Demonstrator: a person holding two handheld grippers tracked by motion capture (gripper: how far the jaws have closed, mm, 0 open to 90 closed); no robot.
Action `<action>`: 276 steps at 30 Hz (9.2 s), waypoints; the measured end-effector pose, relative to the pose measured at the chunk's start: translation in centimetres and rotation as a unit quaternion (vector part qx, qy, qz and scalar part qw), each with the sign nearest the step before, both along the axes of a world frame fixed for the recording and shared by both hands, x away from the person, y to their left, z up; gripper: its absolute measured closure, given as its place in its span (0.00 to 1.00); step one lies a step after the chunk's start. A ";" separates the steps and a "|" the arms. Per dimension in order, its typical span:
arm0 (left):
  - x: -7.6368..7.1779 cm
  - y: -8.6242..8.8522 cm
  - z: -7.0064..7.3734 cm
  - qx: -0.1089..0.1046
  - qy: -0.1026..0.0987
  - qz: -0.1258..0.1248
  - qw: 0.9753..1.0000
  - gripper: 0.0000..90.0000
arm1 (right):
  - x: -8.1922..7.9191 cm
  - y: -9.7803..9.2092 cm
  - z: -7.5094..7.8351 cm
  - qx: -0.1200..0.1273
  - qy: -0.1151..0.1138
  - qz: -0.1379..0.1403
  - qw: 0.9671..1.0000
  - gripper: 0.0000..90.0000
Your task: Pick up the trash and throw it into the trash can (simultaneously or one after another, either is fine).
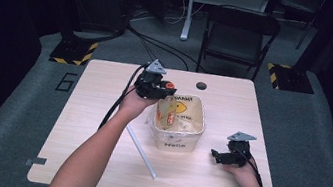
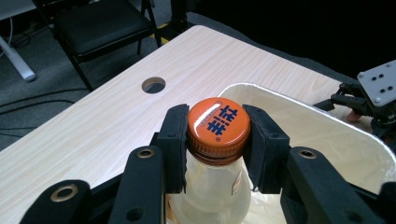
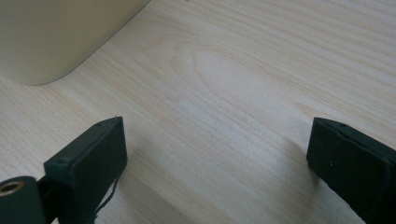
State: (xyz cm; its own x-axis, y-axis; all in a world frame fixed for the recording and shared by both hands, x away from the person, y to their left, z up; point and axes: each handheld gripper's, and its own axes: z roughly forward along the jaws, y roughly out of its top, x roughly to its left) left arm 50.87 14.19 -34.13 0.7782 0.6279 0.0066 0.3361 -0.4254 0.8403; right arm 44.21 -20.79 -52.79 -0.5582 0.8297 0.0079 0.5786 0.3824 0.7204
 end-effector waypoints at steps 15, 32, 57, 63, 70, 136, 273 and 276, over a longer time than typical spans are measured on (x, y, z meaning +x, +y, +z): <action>-0.2 -0.3 -1.2 0.003 -0.006 -0.003 1.000 0.70 | 0.0 0.0 0.0 -0.001 -0.001 0.003 1.000 0.05; -0.2 0.0 -1.6 -0.011 0.000 0.002 1.000 0.69 | 0.0 0.0 0.0 -0.001 -0.001 0.003 1.000 0.05; -1.9 1.8 0.6 -0.016 -0.016 0.012 1.000 0.48 | 0.0 0.0 0.0 -0.001 -0.002 0.003 1.000 0.05; -2.8 3.3 0.8 -0.022 -0.016 0.025 0.999 0.48 | 0.0 0.0 0.0 -0.001 -0.002 0.003 1.000 0.05; -3.7 4.6 0.7 -0.018 -0.020 0.033 0.999 0.48 | 0.0 0.0 0.0 -0.001 -0.002 0.003 1.000 0.05; -9.4 9.1 -11.5 0.002 0.056 0.094 0.994 0.38 | -0.1 0.0 0.0 -0.001 -0.001 0.000 1.000 0.05; -10.1 13.1 -15.1 0.074 0.118 0.125 0.982 0.89 | -0.2 0.1 0.0 0.000 0.000 0.001 1.000 0.05; -10.2 13.2 -14.2 0.068 0.111 0.127 0.983 0.89 | -0.2 0.1 0.0 -0.001 0.000 0.000 1.000 0.05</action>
